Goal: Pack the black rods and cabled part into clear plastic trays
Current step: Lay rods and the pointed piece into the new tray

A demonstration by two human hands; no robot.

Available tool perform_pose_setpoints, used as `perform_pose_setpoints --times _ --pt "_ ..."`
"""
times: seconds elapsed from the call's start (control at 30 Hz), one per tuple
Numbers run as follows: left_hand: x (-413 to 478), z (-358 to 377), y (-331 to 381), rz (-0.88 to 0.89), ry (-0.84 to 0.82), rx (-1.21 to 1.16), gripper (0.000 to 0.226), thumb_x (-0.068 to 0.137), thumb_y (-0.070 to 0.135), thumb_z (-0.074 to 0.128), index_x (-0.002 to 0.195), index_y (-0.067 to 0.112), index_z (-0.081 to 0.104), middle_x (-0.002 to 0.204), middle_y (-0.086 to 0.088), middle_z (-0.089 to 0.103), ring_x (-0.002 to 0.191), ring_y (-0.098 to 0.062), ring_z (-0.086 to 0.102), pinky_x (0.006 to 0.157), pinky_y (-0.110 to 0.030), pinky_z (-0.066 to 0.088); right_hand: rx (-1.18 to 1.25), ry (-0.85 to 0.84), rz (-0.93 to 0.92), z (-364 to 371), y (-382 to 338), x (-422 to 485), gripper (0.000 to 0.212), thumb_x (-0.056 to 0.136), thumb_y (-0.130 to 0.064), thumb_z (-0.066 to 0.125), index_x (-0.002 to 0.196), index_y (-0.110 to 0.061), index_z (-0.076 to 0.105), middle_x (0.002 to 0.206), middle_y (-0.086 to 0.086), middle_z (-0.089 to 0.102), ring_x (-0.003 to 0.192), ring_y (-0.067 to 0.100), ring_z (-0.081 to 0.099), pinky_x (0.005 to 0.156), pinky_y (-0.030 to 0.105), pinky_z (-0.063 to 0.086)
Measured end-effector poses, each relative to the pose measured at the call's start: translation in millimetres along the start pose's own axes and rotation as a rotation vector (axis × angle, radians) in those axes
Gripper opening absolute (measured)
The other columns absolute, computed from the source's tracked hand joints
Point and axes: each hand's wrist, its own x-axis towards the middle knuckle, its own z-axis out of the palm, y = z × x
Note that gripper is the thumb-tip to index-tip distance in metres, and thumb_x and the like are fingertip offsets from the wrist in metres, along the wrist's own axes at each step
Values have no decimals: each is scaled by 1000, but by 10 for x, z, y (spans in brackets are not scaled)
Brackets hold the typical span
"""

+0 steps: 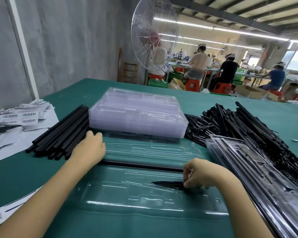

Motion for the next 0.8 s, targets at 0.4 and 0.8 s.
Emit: perform_pose_setpoints --times 0.4,0.8 --pt "83 226 223 258 -167 -116 18 95 36 44 81 34 55 73 12 56 76 -13 56 65 -29 43 256 44 77 -857 -151 237 35 89 -39 61 105 -8 61 91 5 64 68 19 61 60 30 54" --pt "7 348 265 245 21 -21 23 96 44 34 75 34 34 71 9 56 68 -14 50 59 -26 37 126 630 709 -1141 1296 1006 46 94 -15 42 137 -3 35 142 19 39 131 34 32 103 44 32"
